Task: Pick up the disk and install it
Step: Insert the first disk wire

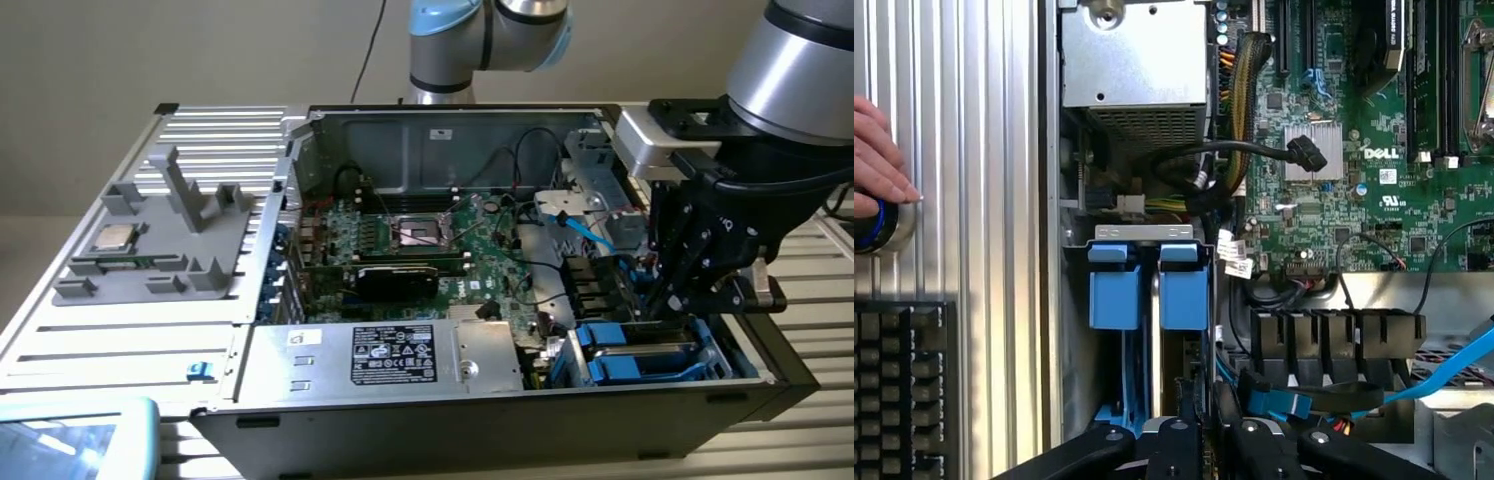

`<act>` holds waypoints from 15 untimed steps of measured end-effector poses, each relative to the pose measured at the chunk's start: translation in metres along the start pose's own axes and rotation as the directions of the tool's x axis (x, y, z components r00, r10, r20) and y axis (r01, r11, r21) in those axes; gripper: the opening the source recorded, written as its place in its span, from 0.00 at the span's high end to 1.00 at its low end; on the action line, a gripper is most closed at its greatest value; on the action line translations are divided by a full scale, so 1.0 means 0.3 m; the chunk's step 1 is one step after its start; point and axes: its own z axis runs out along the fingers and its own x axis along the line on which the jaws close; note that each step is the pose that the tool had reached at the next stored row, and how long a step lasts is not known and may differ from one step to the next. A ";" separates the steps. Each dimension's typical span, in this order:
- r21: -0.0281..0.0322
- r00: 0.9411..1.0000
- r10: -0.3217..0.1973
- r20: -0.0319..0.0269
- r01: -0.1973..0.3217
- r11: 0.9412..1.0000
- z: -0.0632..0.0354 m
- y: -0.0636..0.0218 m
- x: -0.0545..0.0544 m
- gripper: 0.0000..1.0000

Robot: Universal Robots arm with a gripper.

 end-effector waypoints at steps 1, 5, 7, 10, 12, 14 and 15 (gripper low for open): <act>0.001 1.000 0.000 -0.001 0.000 1.000 0.001 0.000 -0.001 0.84; 0.006 1.000 0.000 -0.011 0.000 1.000 0.003 0.002 -0.004 0.84; 0.006 1.000 0.000 -0.011 0.000 1.000 0.003 0.002 -0.004 0.84; 0.006 1.000 0.000 -0.015 0.000 1.000 0.007 0.003 -0.004 0.84; 0.007 1.000 0.000 -0.020 0.000 1.000 0.008 0.003 -0.004 0.84; 0.007 1.000 0.000 -0.025 0.000 1.000 0.008 0.004 -0.004 0.84; 0.008 1.000 0.001 -0.028 0.000 1.000 0.009 0.005 -0.004 0.84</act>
